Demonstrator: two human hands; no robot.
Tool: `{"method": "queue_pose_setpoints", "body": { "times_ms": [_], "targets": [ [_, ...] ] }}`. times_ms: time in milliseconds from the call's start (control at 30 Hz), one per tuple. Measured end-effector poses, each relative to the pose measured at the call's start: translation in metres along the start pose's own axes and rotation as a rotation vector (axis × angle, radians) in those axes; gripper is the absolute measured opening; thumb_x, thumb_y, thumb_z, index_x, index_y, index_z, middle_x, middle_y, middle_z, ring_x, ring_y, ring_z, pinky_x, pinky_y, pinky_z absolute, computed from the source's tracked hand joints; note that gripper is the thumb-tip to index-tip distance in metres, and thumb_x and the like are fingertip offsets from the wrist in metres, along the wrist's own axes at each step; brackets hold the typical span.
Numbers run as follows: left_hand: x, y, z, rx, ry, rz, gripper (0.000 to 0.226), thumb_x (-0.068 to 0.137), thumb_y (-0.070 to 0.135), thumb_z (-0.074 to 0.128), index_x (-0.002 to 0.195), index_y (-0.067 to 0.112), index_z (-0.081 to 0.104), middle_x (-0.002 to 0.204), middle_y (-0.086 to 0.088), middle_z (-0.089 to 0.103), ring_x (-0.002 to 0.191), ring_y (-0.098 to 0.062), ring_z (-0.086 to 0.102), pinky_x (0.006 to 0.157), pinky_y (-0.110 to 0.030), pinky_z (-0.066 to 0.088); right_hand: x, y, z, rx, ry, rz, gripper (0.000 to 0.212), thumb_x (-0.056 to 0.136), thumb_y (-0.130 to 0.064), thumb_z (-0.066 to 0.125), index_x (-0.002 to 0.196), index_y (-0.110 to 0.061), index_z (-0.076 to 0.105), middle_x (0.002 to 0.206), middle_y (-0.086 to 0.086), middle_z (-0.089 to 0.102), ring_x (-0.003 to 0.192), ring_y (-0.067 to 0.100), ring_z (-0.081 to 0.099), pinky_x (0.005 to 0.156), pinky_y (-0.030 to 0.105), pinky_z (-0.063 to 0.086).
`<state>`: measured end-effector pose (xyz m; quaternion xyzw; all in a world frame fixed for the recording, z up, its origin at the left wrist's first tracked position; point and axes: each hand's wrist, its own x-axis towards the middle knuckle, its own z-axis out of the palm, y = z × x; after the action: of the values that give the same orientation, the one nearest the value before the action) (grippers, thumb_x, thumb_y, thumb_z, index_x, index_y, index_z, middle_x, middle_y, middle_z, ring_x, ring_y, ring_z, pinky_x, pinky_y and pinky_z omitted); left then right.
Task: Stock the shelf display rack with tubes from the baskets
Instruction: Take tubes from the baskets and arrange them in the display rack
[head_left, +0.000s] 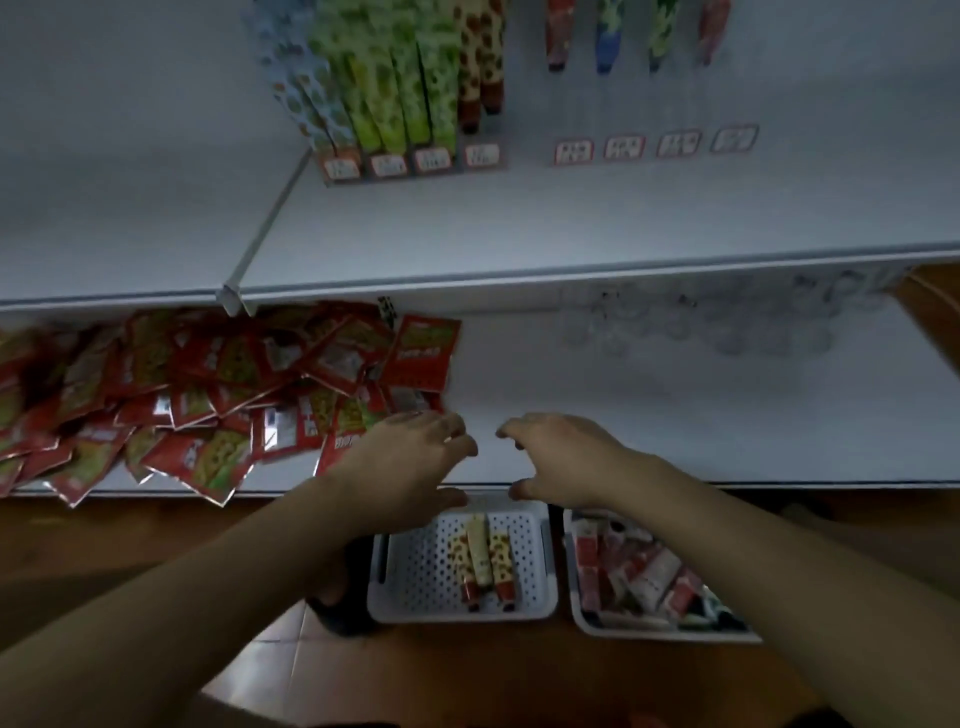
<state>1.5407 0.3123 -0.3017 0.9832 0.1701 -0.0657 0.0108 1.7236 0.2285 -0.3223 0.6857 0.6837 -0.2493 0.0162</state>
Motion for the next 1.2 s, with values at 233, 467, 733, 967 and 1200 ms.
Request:
{"method": "queue_pose_setpoints", "body": {
  "times_ms": [233,467,733,967,1200],
  "targets": [
    [0.009,0.005,0.088,-0.107,-0.397,-0.241,0.055,0.087,0.051,0.058,0.131,0.021,0.048,0.129,-0.002,0.053,0.117,-0.022,0.051,0.095,-0.037,0.044,0.024,0.009,0.076,-0.051,-0.292,0.028,0.053,0.085,-0.036,0.067,0.129,-0.013,0.05,0.119,0.009,0.057,0.104,0.026,0.057,0.083,0.036,0.051],
    [0.027,0.033,0.186,-0.264,-0.645,-0.529,0.047,0.087,0.043,0.059,0.126,0.019,0.051,0.125,-0.005,0.058,0.113,-0.025,0.057,0.087,-0.039,0.048,0.046,-0.007,0.149,-0.01,-0.446,0.11,0.023,0.089,-0.01,0.058,0.112,-0.005,0.059,0.101,0.012,0.057,0.08,0.021,0.054,0.068,0.031,0.041],
    [0.025,0.037,0.249,-0.489,-0.666,-0.825,0.049,0.09,0.041,0.057,0.129,0.016,0.041,0.113,-0.005,0.061,0.099,-0.022,0.062,0.075,-0.034,0.048,0.083,-0.005,0.217,0.087,-0.365,0.358,0.042,0.088,-0.02,0.062,0.126,-0.006,0.047,0.121,0.014,0.056,0.109,0.029,0.055,0.085,0.037,0.047],
    [0.014,0.023,0.278,-0.724,-0.662,-0.977,0.053,0.082,0.046,0.067,0.121,0.017,0.046,0.111,-0.005,0.062,0.096,-0.022,0.062,0.069,-0.032,0.048,0.105,-0.004,0.239,0.139,-0.27,0.432,0.045,0.089,-0.006,0.052,0.13,-0.008,0.033,0.112,0.014,0.06,0.096,0.027,0.061,0.067,0.032,0.045],
    [0.021,0.025,0.286,-0.94,-0.63,-0.987,0.03,0.093,0.025,0.059,0.112,0.002,0.058,0.088,-0.002,0.063,0.077,-0.015,0.063,0.07,-0.027,0.055,0.106,-0.004,0.241,0.288,-0.222,0.503,0.05,0.09,-0.006,0.051,0.135,-0.012,0.031,0.101,0.009,0.061,0.081,0.022,0.057,0.057,0.025,0.036]
  ]
}}
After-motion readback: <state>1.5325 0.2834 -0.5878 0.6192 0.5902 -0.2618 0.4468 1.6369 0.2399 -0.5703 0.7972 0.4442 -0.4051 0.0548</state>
